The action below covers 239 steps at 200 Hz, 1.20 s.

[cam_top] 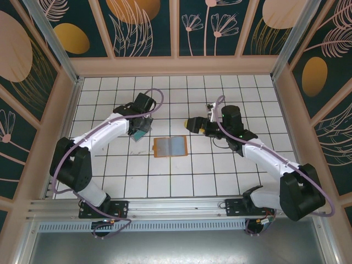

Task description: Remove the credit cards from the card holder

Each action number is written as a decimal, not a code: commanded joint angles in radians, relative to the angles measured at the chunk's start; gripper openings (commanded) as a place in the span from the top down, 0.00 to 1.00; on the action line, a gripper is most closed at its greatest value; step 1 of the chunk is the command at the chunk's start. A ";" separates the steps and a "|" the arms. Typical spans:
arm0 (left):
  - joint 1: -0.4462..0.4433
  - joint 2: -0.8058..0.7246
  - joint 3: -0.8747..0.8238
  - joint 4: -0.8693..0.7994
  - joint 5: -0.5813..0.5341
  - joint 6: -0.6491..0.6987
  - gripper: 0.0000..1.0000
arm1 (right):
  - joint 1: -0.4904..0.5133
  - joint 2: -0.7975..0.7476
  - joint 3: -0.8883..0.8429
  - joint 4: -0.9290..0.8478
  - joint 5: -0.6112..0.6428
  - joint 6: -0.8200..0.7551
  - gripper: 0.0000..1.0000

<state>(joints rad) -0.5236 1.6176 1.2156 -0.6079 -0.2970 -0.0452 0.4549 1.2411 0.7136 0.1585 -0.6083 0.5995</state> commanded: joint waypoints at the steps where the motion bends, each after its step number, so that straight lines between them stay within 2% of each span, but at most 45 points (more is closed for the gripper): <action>1: 0.002 -0.017 0.001 0.001 -0.103 0.118 1.00 | -0.014 -0.038 -0.004 -0.005 0.007 -0.024 0.01; 21: 0.002 -0.024 -0.005 0.025 -0.108 0.170 1.00 | -0.020 -0.036 -0.008 -0.007 0.002 -0.026 0.01; 88: 0.002 -0.073 -0.103 0.098 -0.023 0.263 1.00 | -0.036 -0.017 -0.003 -0.001 -0.011 -0.025 0.01; 239: 0.003 -0.008 -0.161 0.175 0.006 0.283 1.00 | -0.045 -0.003 -0.006 0.003 -0.018 -0.017 0.01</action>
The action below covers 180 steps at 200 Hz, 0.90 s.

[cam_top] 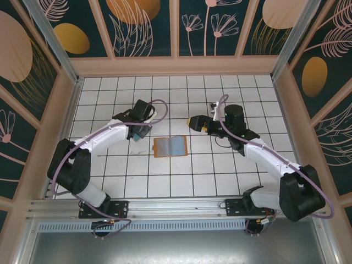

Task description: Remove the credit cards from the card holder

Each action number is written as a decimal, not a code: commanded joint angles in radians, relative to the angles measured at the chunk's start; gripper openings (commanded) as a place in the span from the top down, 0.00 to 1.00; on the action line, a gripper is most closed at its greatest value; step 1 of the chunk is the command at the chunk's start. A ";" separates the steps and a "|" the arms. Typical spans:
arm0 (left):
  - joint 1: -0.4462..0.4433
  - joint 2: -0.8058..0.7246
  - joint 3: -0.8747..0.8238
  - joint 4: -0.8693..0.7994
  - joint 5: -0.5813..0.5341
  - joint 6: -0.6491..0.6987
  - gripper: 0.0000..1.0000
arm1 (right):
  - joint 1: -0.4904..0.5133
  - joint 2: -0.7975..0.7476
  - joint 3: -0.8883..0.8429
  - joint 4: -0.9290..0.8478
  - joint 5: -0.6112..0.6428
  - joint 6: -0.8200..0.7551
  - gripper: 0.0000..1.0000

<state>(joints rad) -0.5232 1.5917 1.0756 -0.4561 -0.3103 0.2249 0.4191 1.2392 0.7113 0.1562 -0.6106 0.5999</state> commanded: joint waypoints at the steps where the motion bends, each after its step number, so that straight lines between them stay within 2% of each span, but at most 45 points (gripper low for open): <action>1: 0.003 0.017 -0.022 0.024 0.019 0.013 1.00 | -0.009 -0.001 -0.004 0.006 -0.016 -0.017 0.01; 22: 0.002 0.021 -0.029 0.027 0.017 0.011 0.98 | -0.009 -0.001 -0.005 0.005 -0.017 -0.015 0.01; 34: 0.002 0.019 -0.031 0.031 0.007 0.009 0.91 | -0.010 -0.001 -0.005 0.008 -0.017 -0.014 0.01; 53: 0.002 0.018 -0.035 0.039 -0.022 0.005 0.75 | -0.011 -0.001 -0.006 0.008 -0.018 -0.013 0.01; 68: 0.003 0.013 -0.037 0.046 -0.045 0.002 0.74 | -0.011 -0.001 -0.007 0.014 -0.022 -0.009 0.01; 78: 0.004 0.010 -0.041 0.054 -0.063 0.001 0.69 | -0.011 -0.001 -0.007 0.018 -0.026 -0.006 0.01; 110: 0.010 0.006 -0.052 0.071 -0.095 -0.004 0.66 | -0.011 0.000 -0.006 0.019 -0.025 -0.006 0.01; 133: 0.012 -0.010 -0.036 0.069 -0.088 -0.030 0.62 | -0.011 0.000 -0.009 0.016 -0.020 -0.005 0.01; 154: 0.029 -0.046 -0.023 0.075 -0.067 -0.078 0.48 | -0.011 -0.004 -0.007 -0.003 0.012 -0.010 0.01; 168: 0.041 -0.082 -0.019 0.082 -0.056 -0.125 0.29 | -0.014 -0.016 -0.004 -0.031 0.065 -0.019 0.01; 180: 0.045 -0.123 -0.026 0.102 -0.058 -0.173 0.16 | -0.018 -0.032 -0.002 -0.054 0.126 -0.027 0.01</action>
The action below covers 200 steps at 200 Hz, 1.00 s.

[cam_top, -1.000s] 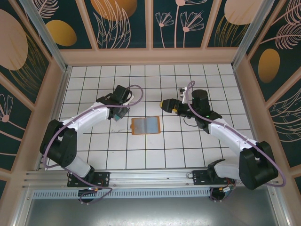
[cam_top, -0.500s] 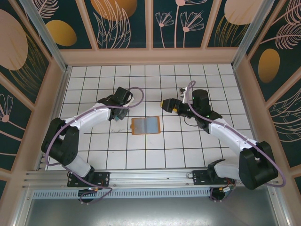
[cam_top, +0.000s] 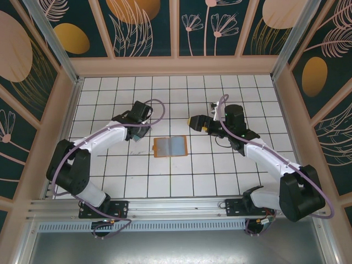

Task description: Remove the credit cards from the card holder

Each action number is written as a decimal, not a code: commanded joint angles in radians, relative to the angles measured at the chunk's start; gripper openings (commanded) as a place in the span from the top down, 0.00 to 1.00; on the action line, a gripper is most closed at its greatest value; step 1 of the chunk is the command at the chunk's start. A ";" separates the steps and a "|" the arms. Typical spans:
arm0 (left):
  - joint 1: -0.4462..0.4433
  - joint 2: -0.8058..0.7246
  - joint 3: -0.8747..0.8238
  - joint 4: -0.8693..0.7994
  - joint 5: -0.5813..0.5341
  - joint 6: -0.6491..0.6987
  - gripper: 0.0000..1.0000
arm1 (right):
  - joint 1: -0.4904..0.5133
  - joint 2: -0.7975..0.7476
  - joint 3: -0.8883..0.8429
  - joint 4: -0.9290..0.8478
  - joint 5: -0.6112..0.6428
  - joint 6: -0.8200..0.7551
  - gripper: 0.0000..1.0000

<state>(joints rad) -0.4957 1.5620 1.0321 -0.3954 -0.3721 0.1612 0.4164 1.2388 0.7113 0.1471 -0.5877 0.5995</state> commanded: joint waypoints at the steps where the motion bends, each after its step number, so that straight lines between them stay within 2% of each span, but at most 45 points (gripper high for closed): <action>1: 0.017 -0.098 0.016 0.044 0.004 -0.114 0.15 | -0.016 -0.032 -0.001 -0.048 0.108 -0.028 0.01; 13: 0.017 -0.152 -0.005 0.076 0.000 -0.167 0.05 | -0.023 -0.050 0.000 -0.074 0.170 -0.040 0.01; 21: 0.019 -0.188 -0.020 0.097 -0.012 -0.206 0.02 | -0.027 -0.060 0.003 -0.096 0.226 -0.050 0.01; 69: 0.019 -0.411 -0.192 0.215 -0.128 -0.510 0.02 | -0.047 -0.087 0.013 -0.185 0.541 -0.130 0.01; 94: 0.019 -0.556 -0.337 0.284 -0.323 -0.716 0.02 | -0.049 -0.135 -0.043 -0.098 0.699 -0.206 0.01; 120: 0.019 -0.724 -0.522 0.371 -0.470 -0.806 0.02 | -0.051 -0.194 -0.138 0.045 0.861 -0.338 0.01; 151: 0.019 -0.794 -0.603 0.397 -0.613 -0.770 0.01 | -0.090 -0.218 -0.281 0.278 0.979 -0.491 0.01; 169: 0.024 -0.734 -0.617 0.489 -0.646 -0.641 0.02 | -0.150 -0.186 -0.305 0.340 0.985 -0.503 0.01; 189: 0.077 -0.634 -0.636 0.615 -0.683 -0.596 0.01 | -0.217 -0.100 -0.309 0.408 0.984 -0.519 0.01; 200: 0.120 -0.583 -0.665 0.720 -0.658 -0.569 0.01 | -0.251 -0.049 -0.312 0.463 0.971 -0.525 0.01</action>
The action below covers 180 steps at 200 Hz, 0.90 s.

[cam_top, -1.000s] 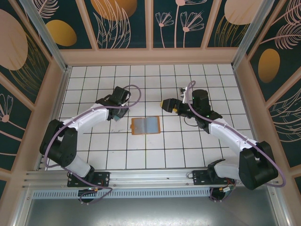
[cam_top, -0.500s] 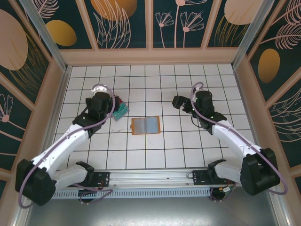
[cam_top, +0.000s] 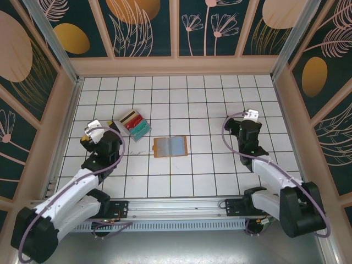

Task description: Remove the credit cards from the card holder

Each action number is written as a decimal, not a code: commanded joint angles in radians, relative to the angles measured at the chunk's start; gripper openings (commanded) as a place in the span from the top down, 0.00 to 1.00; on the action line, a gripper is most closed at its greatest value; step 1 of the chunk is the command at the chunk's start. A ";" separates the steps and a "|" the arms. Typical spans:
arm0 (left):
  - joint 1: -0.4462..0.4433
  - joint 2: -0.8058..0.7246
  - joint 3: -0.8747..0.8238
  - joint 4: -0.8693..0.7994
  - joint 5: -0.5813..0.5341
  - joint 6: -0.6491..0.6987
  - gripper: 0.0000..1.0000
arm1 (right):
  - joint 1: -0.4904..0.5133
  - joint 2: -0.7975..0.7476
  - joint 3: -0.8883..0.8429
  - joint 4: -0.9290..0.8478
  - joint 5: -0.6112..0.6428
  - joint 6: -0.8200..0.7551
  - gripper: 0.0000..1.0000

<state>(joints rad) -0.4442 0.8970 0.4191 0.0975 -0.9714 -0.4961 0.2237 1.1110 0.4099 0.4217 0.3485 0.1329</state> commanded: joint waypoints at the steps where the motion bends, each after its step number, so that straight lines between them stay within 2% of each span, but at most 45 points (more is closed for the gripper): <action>1: 0.073 0.086 -0.056 0.236 -0.055 0.092 0.01 | -0.060 0.083 -0.011 0.192 0.035 -0.059 0.01; 9: 0.112 0.129 -0.071 0.321 -0.011 0.125 0.01 | -0.084 0.116 -0.013 0.229 0.025 -0.062 0.01; 16: 0.153 0.165 -0.039 0.296 0.053 0.114 0.01 | -0.100 0.140 -0.014 0.265 0.011 -0.066 0.01; 25: 0.186 0.218 -0.017 0.330 0.074 0.130 0.01 | -0.116 0.173 -0.017 0.312 -0.008 -0.072 0.01; 43: 0.240 0.310 -0.031 0.522 0.134 0.235 0.01 | -0.143 0.236 -0.019 0.395 -0.039 -0.097 0.01; 62: 0.318 0.395 -0.041 0.592 0.224 0.191 0.01 | -0.171 0.299 -0.030 0.480 -0.078 -0.108 0.01; 82: 0.338 0.443 -0.114 0.819 0.289 0.278 0.01 | -0.213 0.348 -0.056 0.554 -0.158 -0.092 0.01; 98: 0.380 0.463 -0.128 0.876 0.356 0.273 0.01 | -0.234 0.389 -0.080 0.630 -0.206 -0.083 0.01; 115: 0.422 0.490 -0.178 1.038 0.469 0.285 0.01 | -0.243 0.393 -0.104 0.673 -0.278 -0.098 0.01; 125: 0.438 0.522 -0.185 1.081 0.500 0.277 0.01 | -0.246 0.395 -0.123 0.709 -0.314 -0.108 0.01; 136: 0.439 0.522 -0.172 1.053 0.547 0.293 0.01 | -0.252 0.407 -0.151 0.764 -0.329 -0.114 0.01; 146: 0.438 0.536 -0.183 1.096 0.622 0.326 0.01 | -0.259 0.430 -0.179 0.836 -0.371 -0.115 0.01; 157: 0.438 0.562 -0.202 1.156 0.706 0.358 0.01 | -0.260 0.428 -0.175 0.821 -0.374 -0.115 0.01; 168: 0.438 0.623 -0.202 1.216 0.720 0.368 0.01 | -0.262 0.427 -0.173 0.819 -0.376 -0.115 0.01; 180: 0.438 0.622 -0.200 1.205 0.748 0.380 0.01 | -0.262 0.426 -0.174 0.819 -0.376 -0.115 0.01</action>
<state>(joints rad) -0.0093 1.4799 0.2344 1.1717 -0.3622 -0.1741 -0.0296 1.5322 0.2432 1.1336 0.0242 0.0311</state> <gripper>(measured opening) 0.988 0.987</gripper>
